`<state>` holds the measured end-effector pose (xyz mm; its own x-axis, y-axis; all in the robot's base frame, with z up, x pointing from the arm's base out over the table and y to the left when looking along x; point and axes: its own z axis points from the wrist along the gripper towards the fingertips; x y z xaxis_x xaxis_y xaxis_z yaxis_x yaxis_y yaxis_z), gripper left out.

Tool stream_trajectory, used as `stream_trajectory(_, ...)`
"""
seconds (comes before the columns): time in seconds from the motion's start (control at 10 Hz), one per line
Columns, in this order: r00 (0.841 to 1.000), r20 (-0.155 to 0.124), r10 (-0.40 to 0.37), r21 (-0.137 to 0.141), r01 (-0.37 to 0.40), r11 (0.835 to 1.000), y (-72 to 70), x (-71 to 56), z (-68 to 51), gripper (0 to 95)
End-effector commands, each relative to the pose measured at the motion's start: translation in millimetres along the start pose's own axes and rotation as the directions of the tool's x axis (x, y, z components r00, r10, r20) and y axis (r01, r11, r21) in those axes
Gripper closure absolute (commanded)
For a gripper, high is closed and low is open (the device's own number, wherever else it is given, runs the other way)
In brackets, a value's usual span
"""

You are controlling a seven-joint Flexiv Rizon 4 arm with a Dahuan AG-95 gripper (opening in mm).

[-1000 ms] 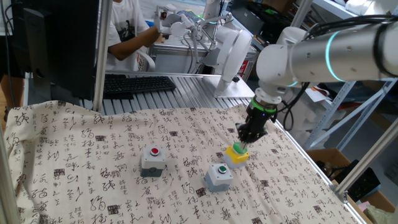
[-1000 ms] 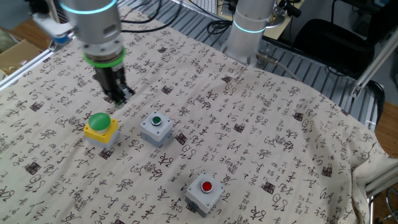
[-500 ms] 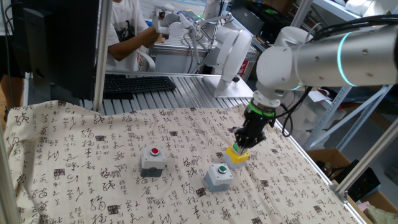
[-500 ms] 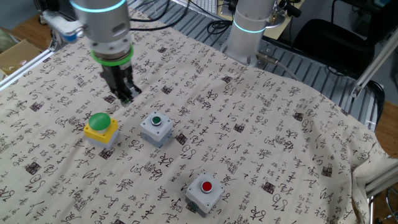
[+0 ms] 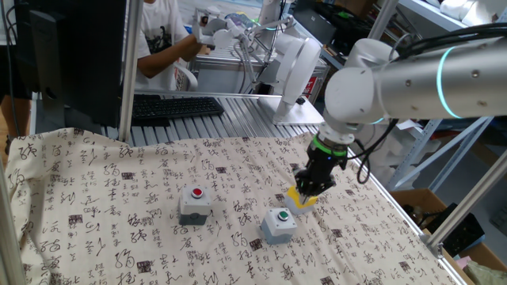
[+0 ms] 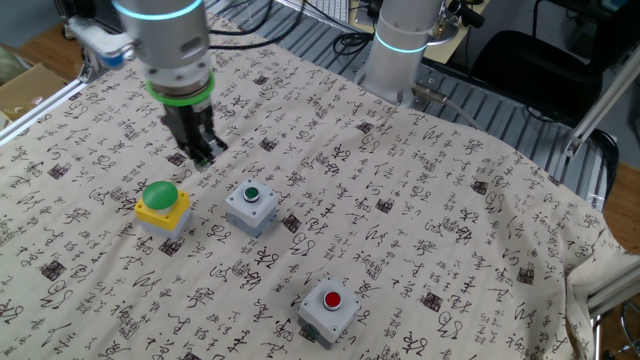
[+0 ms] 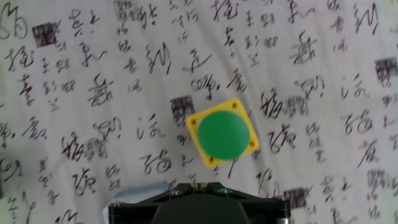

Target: Press three buttons from left to right in sequence

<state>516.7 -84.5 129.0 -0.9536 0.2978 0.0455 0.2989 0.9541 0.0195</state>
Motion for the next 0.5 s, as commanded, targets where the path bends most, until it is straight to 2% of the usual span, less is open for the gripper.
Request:
stream_trajectory(0.1, 1.000, 0.007, 0.008, 0.006, -0.008, 1.000, 6.6, 6.9, 1.0, 95.0)
stream_trajectory(0.5, 1.000, 0.013, 0.023, -0.001, -0.023, 1.000, 17.6, 11.1, 5.8, 95.0)
